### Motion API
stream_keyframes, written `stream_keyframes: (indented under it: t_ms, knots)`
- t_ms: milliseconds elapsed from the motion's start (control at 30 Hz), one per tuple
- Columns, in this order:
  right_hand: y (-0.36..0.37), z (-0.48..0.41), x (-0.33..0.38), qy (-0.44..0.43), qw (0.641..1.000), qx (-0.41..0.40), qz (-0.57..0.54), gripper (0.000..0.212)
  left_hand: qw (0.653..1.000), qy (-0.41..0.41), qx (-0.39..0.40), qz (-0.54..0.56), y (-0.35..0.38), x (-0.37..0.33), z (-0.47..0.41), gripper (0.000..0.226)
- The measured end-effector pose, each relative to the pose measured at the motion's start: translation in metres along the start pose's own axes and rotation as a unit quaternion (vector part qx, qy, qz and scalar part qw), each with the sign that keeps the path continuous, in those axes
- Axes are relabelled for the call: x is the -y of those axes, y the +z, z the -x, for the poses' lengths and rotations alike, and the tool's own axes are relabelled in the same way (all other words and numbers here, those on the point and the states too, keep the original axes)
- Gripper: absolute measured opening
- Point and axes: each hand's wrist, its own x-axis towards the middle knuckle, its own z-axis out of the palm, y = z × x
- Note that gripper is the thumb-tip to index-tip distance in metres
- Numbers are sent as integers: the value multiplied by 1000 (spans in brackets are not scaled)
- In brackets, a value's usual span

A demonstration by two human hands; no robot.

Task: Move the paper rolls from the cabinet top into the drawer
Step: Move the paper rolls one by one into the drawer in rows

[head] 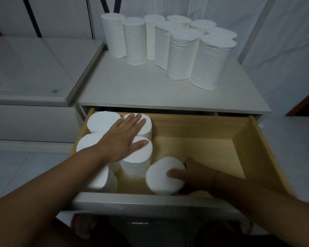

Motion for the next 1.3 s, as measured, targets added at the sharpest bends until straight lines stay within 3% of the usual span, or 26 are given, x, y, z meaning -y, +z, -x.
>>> stream_keyframes:
  t_ms: [100, 233, 400, 533, 867, 1100, 1200, 1300]
  knots:
    - [9, -5, 2, 2, 1000, 8, -9, 54, 1000, 1, -1, -3, 1, 0, 0, 78]
    - [11, -3, 11, 8, 997, 43, 66, 34, 1000, 3, -2, 3, 1, 1, 0, 79]
    - [3, -4, 13, -29, 990, 91, 99, 65, 1000, 3, 0, 7, 3, 3, -1, 80]
    - [5, -6, 13, -78, 980, 149, 109, 58, 1000, 8, -6, 7, 5, 4, -1, 80]
    - [34, -17, 23, -34, 991, 101, 83, 70, 1000, 8, -6, 11, 4, 4, -1, 78]
    - [44, -18, 26, -44, 991, 94, 86, 50, 1000, 8, -9, 9, 5, 4, -1, 77]
    - [49, -14, 31, -70, 989, 109, 70, 23, 1000, 7, -11, 5, 5, 4, -1, 76]
    - [55, -12, 36, -95, 987, 123, 34, 20, 1000, 5, -14, 1, 5, 3, -1, 76]
